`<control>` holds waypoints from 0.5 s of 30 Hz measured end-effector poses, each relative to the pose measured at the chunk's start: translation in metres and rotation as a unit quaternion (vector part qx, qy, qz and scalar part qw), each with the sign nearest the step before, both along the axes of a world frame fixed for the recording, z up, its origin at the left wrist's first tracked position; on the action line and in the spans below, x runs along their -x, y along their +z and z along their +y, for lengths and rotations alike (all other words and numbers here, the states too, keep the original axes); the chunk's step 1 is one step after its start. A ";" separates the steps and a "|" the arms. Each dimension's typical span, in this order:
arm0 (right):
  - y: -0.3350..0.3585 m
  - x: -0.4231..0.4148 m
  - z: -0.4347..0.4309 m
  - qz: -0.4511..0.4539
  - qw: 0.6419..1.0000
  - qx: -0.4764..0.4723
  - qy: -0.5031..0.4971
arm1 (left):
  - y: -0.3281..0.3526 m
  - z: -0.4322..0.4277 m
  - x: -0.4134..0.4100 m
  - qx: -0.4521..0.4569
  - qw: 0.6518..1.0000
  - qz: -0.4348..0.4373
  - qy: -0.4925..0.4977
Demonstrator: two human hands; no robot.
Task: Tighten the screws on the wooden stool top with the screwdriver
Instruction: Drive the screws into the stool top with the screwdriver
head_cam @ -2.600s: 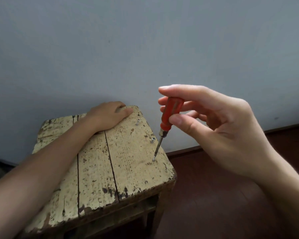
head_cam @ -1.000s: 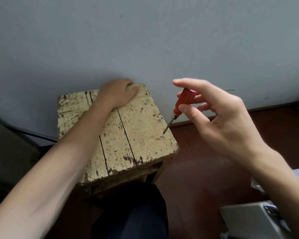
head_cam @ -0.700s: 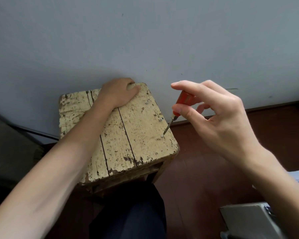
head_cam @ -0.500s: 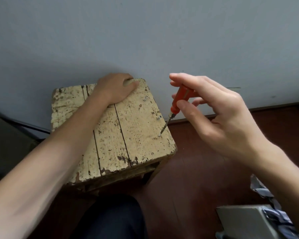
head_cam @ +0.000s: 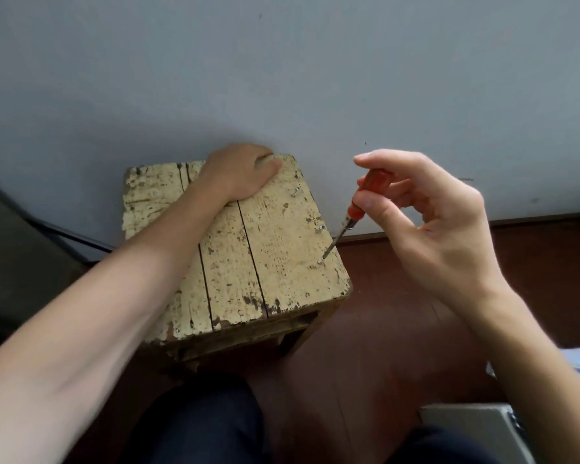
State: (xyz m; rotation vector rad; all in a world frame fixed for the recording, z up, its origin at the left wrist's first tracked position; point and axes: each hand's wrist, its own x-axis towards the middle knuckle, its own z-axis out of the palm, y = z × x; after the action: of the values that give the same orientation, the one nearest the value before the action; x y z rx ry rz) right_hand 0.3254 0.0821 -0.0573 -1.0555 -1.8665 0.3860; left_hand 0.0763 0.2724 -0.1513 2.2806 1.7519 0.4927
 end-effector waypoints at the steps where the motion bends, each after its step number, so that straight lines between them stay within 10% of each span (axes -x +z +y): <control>1: -0.001 0.001 -0.001 0.006 1.000 0.004 -0.009 | 0.001 -0.001 0.000 0.004 1.000 0.002 0.000; 15: -0.004 0.000 0.002 -0.030 0.999 0.012 0.026 | -0.004 0.004 0.000 0.007 1.000 -0.011 0.022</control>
State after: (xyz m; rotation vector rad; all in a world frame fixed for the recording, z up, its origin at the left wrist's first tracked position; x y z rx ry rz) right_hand 0.3255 0.0840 -0.0613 -1.0461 -1.9508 0.4132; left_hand 0.0760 0.2766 -0.1552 2.2214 1.7934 0.5105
